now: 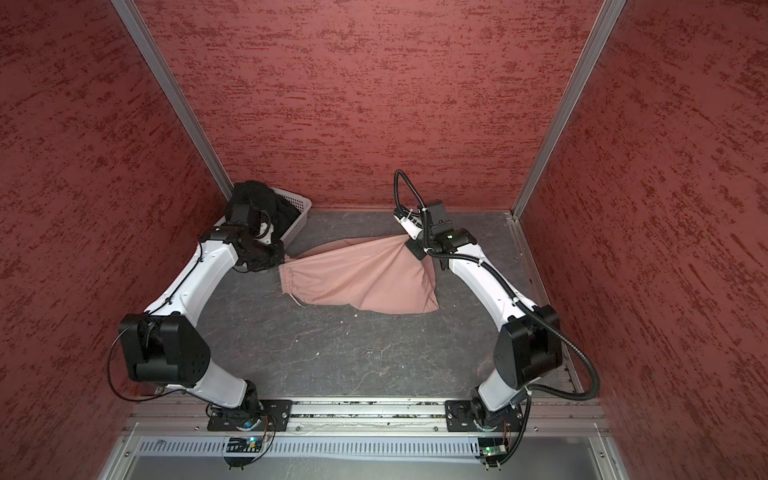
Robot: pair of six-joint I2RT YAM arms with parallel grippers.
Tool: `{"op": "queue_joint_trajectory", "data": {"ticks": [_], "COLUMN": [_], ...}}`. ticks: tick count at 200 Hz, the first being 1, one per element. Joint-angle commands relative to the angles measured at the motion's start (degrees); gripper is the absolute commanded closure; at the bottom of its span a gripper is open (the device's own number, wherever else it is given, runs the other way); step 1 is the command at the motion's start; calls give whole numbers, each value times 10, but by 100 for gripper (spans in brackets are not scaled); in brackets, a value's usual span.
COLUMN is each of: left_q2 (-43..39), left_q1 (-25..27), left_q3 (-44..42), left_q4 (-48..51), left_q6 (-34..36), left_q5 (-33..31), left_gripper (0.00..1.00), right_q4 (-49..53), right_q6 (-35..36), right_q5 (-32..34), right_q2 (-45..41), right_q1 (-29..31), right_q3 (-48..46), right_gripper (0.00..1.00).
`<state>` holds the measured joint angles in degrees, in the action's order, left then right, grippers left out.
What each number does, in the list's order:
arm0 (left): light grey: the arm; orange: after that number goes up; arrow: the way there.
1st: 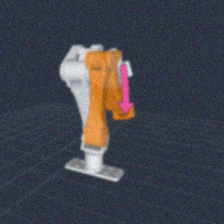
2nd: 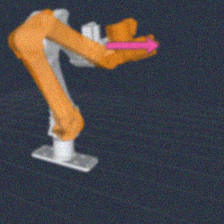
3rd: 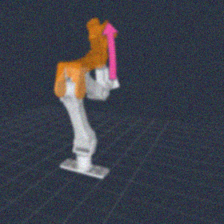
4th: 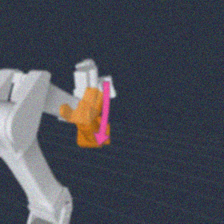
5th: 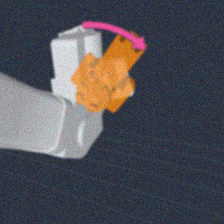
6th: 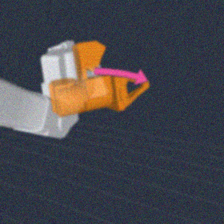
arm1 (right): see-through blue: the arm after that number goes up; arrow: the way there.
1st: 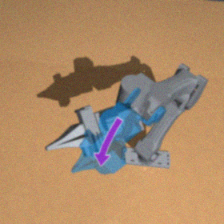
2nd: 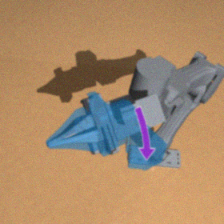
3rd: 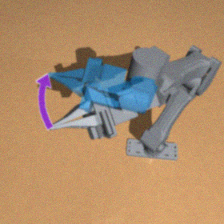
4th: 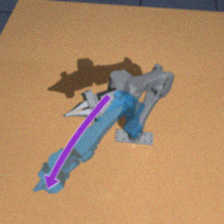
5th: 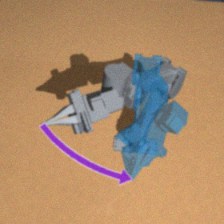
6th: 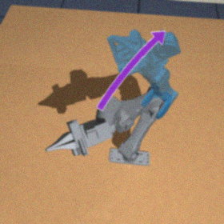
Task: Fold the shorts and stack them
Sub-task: 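Lower the folded leg onto the table and open the right gripper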
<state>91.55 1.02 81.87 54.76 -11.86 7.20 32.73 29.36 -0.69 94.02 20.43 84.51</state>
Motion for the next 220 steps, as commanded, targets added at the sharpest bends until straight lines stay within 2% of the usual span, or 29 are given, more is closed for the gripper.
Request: {"op": "queue_joint_trajectory", "data": {"ticks": [1,75,150,220], "left_q2": [26,147,205,240], "left_q1": [-15,5,4,0], "left_q3": [16,91,163,146], "left_q4": [2,-16,-30,-45], "left_q6": [21,38,52,44], "left_q5": [-60,-92,-98,-90], "left_gripper": [100,100,100,100], "right_q4": [-34,-56,-108,-120], "right_q6": [27,37,25,23], "right_q5": [13,7,30,34], "right_q2": [33,142,143,215], "right_q1": [-37,-69,-83,-88], "right_q3": [34,90,98,144], "right_gripper": [100,100,100,100]}}
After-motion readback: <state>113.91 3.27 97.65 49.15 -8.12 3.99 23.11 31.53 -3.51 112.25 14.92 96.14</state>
